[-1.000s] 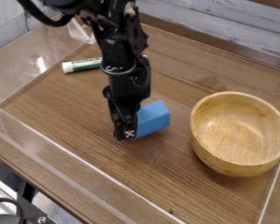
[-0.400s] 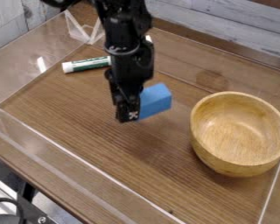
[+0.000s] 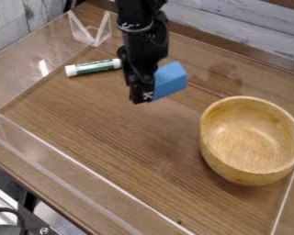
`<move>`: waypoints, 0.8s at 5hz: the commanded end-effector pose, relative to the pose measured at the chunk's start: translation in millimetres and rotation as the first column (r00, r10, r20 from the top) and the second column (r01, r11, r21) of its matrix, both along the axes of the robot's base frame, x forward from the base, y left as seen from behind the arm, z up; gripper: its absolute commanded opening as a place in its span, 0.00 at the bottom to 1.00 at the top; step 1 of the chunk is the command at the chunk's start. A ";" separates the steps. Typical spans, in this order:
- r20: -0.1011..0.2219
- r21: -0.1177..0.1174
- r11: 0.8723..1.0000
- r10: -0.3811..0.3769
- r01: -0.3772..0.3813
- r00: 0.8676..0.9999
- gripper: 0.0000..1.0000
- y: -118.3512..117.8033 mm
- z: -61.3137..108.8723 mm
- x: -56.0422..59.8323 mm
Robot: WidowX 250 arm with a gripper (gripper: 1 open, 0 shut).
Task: Put the blue block in the brown bowl
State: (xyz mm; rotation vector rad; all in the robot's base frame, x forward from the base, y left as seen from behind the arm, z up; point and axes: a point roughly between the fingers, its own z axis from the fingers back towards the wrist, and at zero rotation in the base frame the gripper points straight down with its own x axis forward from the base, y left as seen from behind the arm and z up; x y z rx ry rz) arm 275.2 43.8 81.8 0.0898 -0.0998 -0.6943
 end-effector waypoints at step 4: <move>0.134 0.042 0.995 -0.091 0.086 0.987 1.00 18.1 4.1 54.5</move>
